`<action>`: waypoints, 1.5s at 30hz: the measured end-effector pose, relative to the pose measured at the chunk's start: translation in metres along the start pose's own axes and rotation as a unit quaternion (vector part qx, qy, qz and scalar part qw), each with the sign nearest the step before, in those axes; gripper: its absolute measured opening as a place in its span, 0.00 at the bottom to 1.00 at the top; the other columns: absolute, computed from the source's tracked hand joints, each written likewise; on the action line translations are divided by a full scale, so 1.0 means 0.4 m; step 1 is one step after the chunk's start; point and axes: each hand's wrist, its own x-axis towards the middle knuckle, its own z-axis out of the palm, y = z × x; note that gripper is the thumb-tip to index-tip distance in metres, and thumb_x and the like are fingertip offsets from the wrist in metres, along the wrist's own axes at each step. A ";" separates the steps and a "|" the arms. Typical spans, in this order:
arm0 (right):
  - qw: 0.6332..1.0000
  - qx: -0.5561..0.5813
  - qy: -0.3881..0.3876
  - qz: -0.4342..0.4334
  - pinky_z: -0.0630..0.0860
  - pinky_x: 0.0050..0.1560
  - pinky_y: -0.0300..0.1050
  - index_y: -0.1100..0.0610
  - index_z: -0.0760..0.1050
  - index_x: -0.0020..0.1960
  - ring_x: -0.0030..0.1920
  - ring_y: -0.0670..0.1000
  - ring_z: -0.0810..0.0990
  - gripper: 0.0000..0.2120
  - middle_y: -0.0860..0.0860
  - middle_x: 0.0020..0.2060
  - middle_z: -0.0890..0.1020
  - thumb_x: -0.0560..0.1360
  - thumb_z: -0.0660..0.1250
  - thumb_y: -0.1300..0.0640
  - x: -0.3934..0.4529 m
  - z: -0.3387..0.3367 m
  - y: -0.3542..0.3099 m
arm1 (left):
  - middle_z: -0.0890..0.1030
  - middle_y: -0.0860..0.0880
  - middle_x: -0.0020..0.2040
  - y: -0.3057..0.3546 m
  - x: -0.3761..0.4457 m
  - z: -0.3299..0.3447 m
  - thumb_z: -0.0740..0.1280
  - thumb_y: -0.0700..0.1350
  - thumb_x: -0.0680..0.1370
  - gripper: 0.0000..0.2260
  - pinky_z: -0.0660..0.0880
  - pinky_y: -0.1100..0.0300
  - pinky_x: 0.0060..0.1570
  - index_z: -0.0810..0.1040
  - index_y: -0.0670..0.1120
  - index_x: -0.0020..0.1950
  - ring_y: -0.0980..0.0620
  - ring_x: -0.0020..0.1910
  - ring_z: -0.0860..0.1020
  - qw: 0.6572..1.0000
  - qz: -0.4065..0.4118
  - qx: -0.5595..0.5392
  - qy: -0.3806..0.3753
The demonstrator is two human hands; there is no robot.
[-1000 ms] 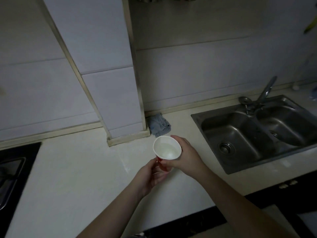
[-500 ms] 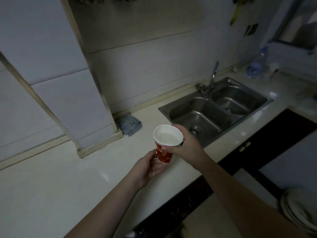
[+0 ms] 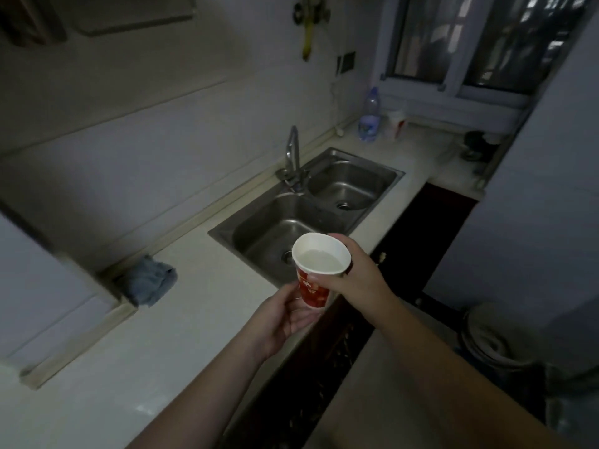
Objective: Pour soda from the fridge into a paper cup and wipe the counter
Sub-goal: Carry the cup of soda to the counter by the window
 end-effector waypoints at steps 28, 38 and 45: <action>0.992 -0.038 0.121 0.012 0.73 0.63 0.52 0.41 0.68 0.65 0.60 0.41 0.75 0.40 0.41 0.59 0.77 0.55 0.79 0.41 0.310 -0.716 0.154 | 0.84 0.38 0.52 0.059 0.545 0.685 0.59 0.56 0.81 0.20 0.80 0.56 0.51 0.78 0.39 0.56 0.46 0.49 0.83 0.980 -0.078 0.158 -0.094; 0.986 -0.085 0.144 0.025 0.74 0.60 0.43 0.47 0.66 0.69 0.61 0.43 0.74 0.39 0.43 0.62 0.75 0.62 0.80 0.47 0.622 -0.797 0.152 | 0.84 0.44 0.43 0.244 0.826 0.745 0.61 0.55 0.80 0.17 0.78 0.56 0.48 0.78 0.42 0.54 0.49 0.45 0.82 0.982 -0.088 0.133 -0.098; 0.984 -0.085 0.156 0.020 0.77 0.59 0.52 0.48 0.69 0.65 0.58 0.44 0.76 0.35 0.44 0.59 0.76 0.62 0.80 0.50 0.804 -0.821 0.171 | 0.83 0.46 0.42 0.345 0.995 0.755 0.62 0.53 0.80 0.14 0.78 0.55 0.48 0.78 0.42 0.52 0.50 0.45 0.80 0.982 -0.085 0.144 -0.091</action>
